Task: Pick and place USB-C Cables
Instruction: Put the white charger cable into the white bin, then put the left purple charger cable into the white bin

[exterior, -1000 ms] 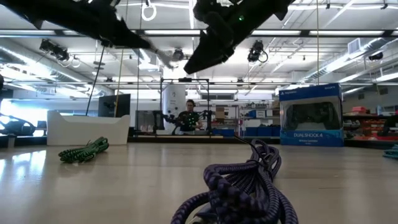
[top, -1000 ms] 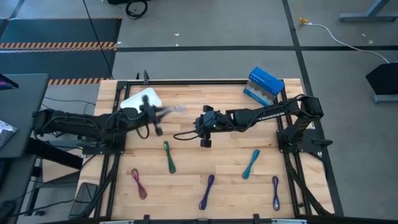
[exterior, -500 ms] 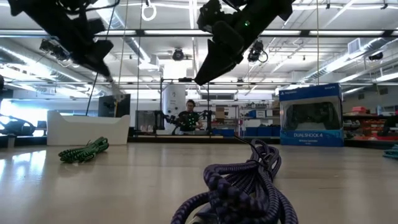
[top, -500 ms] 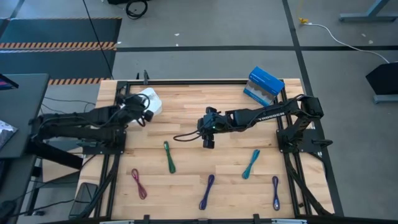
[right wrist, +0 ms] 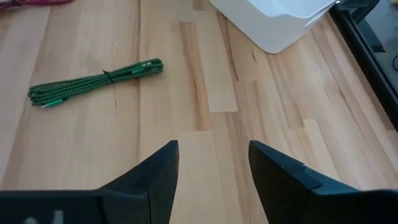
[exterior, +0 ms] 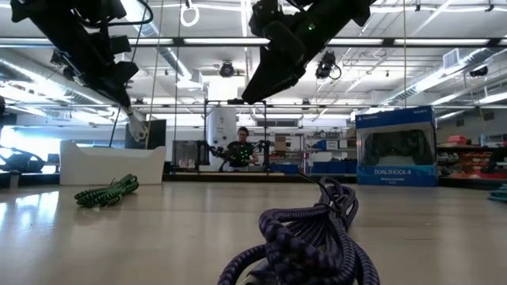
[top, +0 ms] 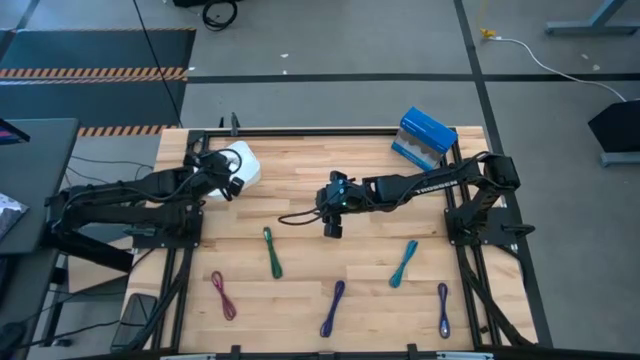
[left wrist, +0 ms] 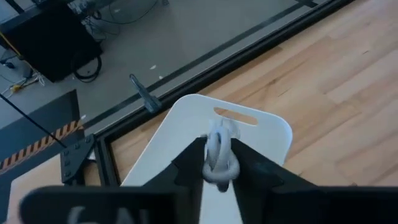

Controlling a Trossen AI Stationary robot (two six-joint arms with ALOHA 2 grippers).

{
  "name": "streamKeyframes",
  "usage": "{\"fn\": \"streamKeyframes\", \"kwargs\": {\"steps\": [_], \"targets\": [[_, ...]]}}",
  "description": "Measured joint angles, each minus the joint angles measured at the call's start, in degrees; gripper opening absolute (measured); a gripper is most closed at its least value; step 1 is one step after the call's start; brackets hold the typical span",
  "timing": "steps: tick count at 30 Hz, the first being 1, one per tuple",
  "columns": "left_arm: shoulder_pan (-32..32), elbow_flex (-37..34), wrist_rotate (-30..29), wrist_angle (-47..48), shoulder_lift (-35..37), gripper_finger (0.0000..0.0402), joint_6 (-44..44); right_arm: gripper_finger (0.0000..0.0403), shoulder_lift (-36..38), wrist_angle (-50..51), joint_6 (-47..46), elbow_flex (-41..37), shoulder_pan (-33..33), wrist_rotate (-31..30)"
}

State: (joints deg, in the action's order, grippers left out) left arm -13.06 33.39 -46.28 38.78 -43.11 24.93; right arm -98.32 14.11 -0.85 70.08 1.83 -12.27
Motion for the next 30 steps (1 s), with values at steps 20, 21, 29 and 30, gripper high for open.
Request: {"fn": "streamKeyframes", "kwargs": {"steps": [20, 21, 29, 30], "targets": [[0.7, 0.0, 1.5, -0.8, 0.0, 0.0209, -2.7, 0.0199, 0.0, 0.1, -3.5, 0.0, 0.5, 0.5], [1.1, 0.0, 4.0, -2.0, 0.0, 0.0209, -4.3, 0.0199, 0.0, 0.1, -3.5, 0.0, 0.5, 0.7], [6.6, 0.0, 29.4, -13.8, 0.0, 0.0193, -14.4, 0.0199, 0.0, 0.1, -4.1, -0.2, 1.0, 10.9], [7.5, 0.0, 31.8, -15.0, 0.0, 0.0191, -14.9, 0.0199, 0.0, 0.1, -4.1, -0.5, 1.3, 11.7]]}}
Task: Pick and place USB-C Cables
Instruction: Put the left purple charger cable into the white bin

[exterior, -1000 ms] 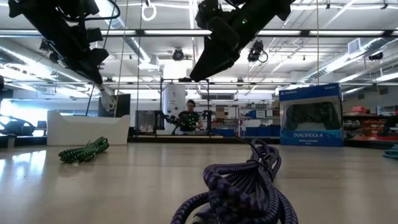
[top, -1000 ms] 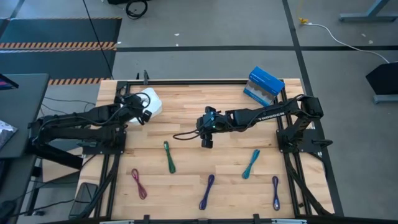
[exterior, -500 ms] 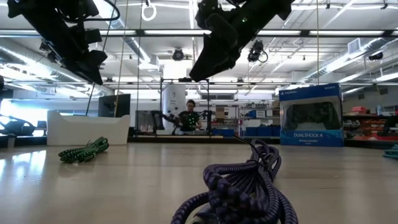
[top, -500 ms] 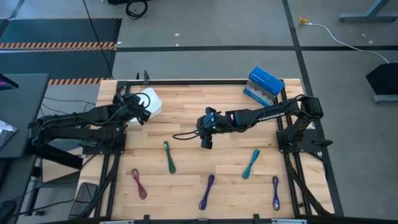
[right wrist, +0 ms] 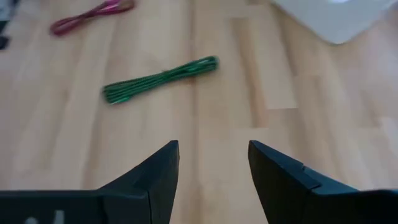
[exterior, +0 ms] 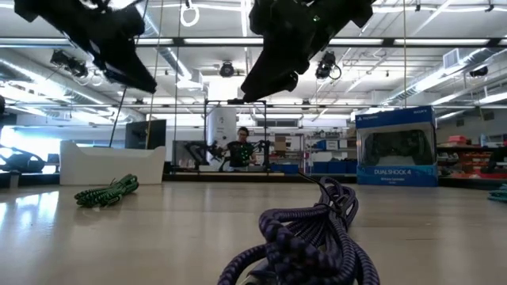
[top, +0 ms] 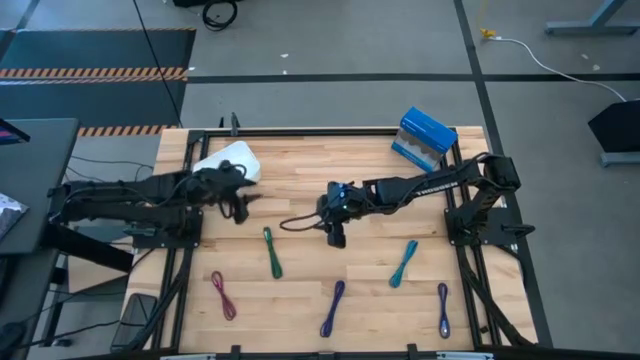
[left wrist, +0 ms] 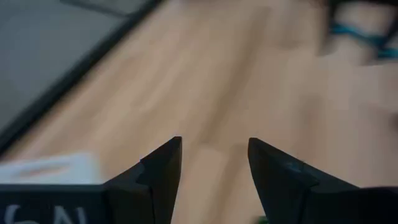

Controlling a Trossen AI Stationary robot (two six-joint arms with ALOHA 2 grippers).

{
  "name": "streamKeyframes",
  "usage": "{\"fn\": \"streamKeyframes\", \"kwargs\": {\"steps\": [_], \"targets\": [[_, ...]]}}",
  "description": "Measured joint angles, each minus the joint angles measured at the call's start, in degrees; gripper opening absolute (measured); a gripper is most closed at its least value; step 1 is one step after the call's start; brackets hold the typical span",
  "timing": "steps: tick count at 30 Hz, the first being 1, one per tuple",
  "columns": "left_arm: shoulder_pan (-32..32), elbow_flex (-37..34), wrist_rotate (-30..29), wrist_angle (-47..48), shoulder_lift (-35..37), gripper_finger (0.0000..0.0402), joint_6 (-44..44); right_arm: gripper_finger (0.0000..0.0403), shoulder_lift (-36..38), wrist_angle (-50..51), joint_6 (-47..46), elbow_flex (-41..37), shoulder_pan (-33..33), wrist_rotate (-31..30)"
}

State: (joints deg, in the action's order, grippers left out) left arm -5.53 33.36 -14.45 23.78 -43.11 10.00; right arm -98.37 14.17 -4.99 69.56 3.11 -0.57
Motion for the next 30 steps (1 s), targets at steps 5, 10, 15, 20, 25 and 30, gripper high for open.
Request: {"fn": "streamKeyframes", "kwargs": {"steps": [5, 10, 15, 20, 25, 30], "targets": [[5.1, 0.0, 8.6, -1.0, 0.0, 0.0190, 1.5, 0.0199, 0.0, 2.7, 0.0, -1.9, 1.3, 0.3], [10.6, 0.0, 9.4, -0.8, 0.0, 0.0190, 2.7, 0.0199, 0.0, 7.3, -3.1, -4.0, 1.3, -1.2], [15.2, 0.0, 9.3, -0.7, -1.2, 0.0190, -0.9, 0.0199, -0.1, 9.1, -4.4, -5.9, 1.6, -1.3], [18.2, 0.0, 5.6, -0.8, -4.3, 0.0190, -6.1, 0.0199, -0.1, 9.9, -5.0, -5.9, 2.0, -0.5], [19.6, 0.0, 3.6, -1.7, -7.4, 0.0190, -9.6, 0.0199, -0.1, 7.7, -1.0, -5.9, 3.9, 6.7], [20.9, 0.0, 3.6, -2.9, -10.6, 0.0190, -8.9, 0.0199, -0.1, 6.4, 6.0, -5.9, 8.3, 10.1]]}}
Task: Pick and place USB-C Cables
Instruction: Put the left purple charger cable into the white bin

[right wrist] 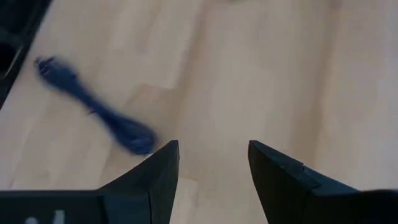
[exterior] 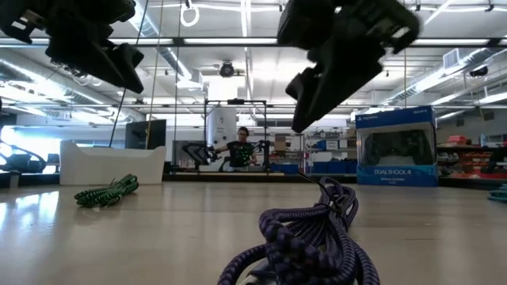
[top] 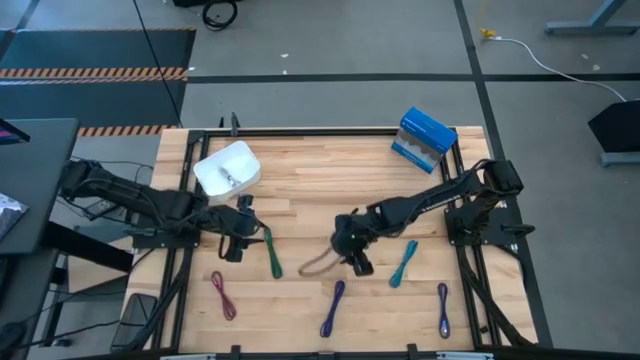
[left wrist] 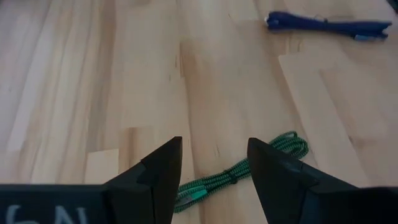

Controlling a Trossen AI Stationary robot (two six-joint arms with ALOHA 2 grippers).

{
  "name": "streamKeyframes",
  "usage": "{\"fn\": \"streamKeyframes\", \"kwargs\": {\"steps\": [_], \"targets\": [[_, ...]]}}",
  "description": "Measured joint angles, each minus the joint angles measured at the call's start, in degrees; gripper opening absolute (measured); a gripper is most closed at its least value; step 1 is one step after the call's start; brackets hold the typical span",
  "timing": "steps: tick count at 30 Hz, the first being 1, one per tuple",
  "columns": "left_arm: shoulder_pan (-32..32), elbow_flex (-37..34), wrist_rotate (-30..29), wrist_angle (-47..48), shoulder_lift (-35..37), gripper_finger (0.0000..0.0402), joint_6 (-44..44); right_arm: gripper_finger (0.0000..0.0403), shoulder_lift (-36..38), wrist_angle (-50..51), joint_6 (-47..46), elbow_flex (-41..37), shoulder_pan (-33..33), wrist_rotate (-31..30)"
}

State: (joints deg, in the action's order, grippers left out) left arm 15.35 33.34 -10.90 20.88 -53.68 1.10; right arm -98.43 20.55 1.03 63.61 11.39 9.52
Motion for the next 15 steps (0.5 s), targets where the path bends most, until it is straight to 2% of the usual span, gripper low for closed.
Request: {"fn": "streamKeyframes", "kwargs": {"steps": [5, 11, 15], "targets": [[0.4, 0.0, 0.0, -0.3, -2.2, 0.0190, -0.1, 0.0199, 0.0, -0.9, 3.4, 0.0, 4.7, -5.7], [0.4, 0.0, 0.0, -2.1, -3.8, 0.0190, 0.1, 0.0199, -1.2, -3.8, 2.7, 0.0, 8.0, -8.7], [0.4, 0.0, 0.0, -3.0, -3.7, 0.0190, 1.3, 0.0199, -4.5, -5.2, 0.7, 0.0, 8.9, -8.9]]}}
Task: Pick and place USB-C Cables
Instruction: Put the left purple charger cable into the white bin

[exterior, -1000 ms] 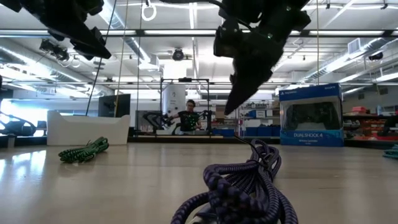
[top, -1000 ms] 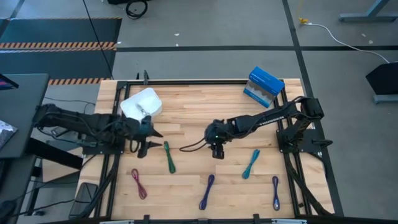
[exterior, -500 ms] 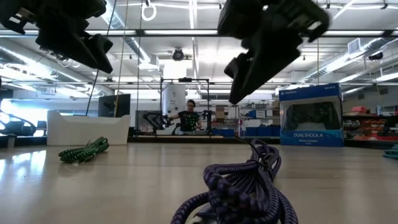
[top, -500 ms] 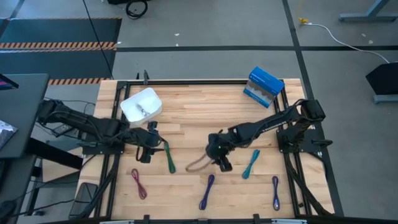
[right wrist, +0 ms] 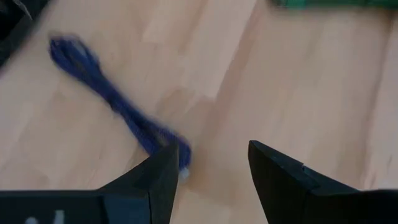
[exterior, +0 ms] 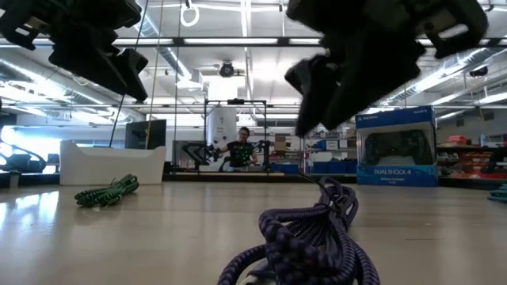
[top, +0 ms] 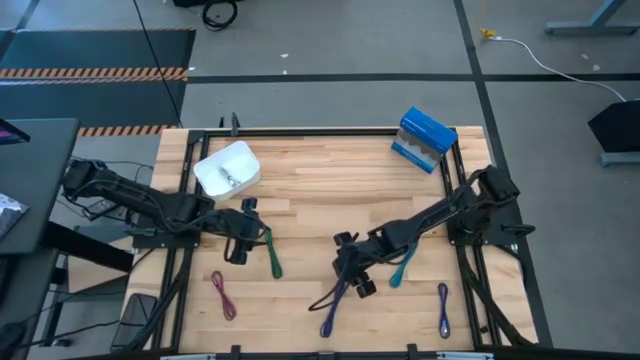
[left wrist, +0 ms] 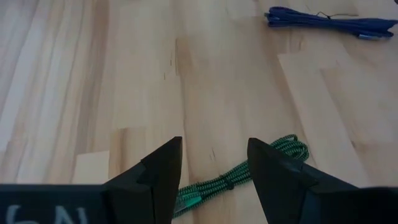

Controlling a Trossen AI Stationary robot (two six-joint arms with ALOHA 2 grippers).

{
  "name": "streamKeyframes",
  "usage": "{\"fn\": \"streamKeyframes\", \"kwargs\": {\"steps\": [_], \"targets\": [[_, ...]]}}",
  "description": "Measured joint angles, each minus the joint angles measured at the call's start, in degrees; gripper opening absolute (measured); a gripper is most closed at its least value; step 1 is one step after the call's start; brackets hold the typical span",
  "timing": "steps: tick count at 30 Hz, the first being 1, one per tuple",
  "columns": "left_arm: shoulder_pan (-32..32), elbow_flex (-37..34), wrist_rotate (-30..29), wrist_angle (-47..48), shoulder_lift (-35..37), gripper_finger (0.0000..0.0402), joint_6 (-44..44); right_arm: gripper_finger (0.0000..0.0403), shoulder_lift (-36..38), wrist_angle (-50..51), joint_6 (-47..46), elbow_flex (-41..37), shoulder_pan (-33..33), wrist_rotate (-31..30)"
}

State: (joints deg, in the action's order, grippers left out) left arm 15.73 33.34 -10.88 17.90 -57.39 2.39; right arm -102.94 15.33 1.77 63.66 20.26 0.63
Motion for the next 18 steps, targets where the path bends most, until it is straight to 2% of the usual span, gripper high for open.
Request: {"fn": "streamKeyframes", "kwargs": {"steps": [6, 18], "targets": [[0.7, 0.0, 0.0, -0.8, 0.0, 0.0190, 1.7, 0.0199, -4.5, -3.0, -0.3, 0.0, 0.8, 1.2], [2.5, 0.0, 0.0, -1.1, 0.0, 0.0187, 3.4, 0.0184, -8.3, -6.2, -2.5, 0.0, 3.0, 3.1]]}}
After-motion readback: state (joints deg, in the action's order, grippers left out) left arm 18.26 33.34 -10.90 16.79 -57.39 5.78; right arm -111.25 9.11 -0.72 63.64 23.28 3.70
